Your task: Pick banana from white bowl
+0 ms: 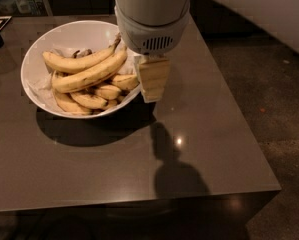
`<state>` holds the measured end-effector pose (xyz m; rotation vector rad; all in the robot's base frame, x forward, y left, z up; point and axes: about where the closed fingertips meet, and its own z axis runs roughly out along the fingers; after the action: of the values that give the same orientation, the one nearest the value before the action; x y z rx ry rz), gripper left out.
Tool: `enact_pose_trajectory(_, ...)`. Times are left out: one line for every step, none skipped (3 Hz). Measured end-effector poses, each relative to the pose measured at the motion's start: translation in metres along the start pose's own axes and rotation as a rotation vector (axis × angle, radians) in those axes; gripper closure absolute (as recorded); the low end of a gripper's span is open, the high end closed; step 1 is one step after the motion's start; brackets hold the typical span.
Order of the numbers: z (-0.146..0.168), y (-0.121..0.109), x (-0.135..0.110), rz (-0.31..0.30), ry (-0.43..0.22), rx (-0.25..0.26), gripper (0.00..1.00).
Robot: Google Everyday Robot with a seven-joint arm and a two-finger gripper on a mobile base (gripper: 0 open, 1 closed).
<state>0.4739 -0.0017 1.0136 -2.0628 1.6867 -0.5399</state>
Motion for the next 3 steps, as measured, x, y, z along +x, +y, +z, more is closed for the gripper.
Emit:
enact_pose_trajectory(0.002,-0.008,-0.011,-0.052,0.005,0.015,0.26)
enact_pose_trajectory(0.006,-0.017,-0.021,-0.1,0.003,0.022,0.31)
enact_pose_trajectory(0.014,-0.022,-0.033,-0.157,-0.006,0.01,0.37)
